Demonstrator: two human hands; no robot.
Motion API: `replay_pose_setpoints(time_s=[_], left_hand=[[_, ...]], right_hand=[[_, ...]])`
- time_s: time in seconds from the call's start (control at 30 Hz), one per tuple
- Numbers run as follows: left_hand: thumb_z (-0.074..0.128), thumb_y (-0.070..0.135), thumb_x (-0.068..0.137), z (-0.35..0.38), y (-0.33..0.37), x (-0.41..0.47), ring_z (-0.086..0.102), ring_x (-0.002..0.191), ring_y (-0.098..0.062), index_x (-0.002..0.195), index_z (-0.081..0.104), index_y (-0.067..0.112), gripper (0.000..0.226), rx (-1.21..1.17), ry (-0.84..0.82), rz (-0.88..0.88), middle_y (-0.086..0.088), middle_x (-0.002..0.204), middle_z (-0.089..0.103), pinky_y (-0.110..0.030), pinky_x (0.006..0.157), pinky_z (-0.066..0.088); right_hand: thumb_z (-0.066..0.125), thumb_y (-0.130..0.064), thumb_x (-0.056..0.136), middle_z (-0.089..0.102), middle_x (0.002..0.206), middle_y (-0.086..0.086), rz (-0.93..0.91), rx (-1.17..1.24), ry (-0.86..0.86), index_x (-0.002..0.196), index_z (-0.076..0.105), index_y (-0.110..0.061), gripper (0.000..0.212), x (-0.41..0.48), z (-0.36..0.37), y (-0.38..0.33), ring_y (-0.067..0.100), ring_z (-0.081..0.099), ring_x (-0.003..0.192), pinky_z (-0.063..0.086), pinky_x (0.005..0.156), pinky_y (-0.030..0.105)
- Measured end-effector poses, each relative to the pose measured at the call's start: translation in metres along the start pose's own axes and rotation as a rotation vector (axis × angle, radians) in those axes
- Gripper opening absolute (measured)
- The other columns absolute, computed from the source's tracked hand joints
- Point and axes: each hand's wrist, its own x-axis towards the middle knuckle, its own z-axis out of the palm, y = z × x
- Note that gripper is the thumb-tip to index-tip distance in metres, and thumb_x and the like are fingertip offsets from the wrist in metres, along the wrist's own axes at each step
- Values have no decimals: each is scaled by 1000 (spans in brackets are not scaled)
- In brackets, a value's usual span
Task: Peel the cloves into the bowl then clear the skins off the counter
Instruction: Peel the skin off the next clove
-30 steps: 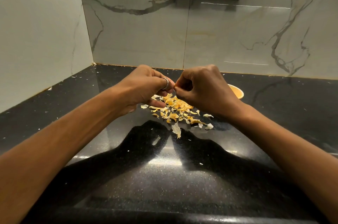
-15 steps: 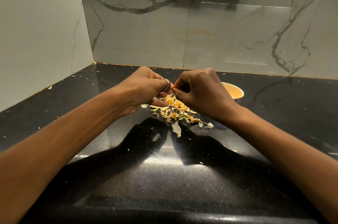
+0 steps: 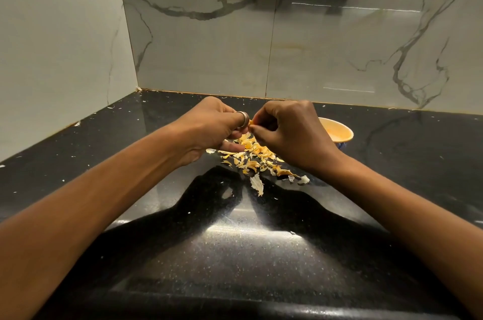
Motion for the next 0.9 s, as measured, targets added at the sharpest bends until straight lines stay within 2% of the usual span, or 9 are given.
replay_pose_setpoints(time_s=[0.23,0.5,0.6,0.77,0.9], left_hand=[[57,17,100,-2,-1,1,56,65,-7,93,71,-1,24,6,-14,15,-8,85,61,-22,57,58],[56,18,100,-5,-1,1,56,66,-7,100,71,-2,24,24,-20,41,-7,84,60,-20,55,55],[57,19,100,-4,-1,1,55,68,-8,94,71,1,24,40,-31,52,-6,83,59,-21,55,54],[56,18,100,-3,-3,3,55,67,-6,96,72,0,25,38,-45,52,-4,82,60,-21,56,55],[55,17,99,-3,-2,4,55,68,-7,93,71,5,21,35,-63,46,-3,81,60,-21,56,54]], right_hand=[[78,-16,86,74,78,3,230,287,-60,93,74,-7,12,2,-2,0,6,73,66,63,68,30],[70,-12,90,75,92,14,435,607,-140,102,72,1,17,4,-6,-3,22,76,82,62,79,34],[68,-14,91,75,95,17,476,662,-142,103,71,1,19,3,-8,-4,24,76,85,62,79,32],[64,-12,95,74,94,20,505,688,-162,104,70,4,18,2,-9,-7,22,75,80,60,73,26],[62,-9,97,73,96,23,536,723,-169,105,68,5,18,2,-11,-8,23,74,79,61,72,28]])
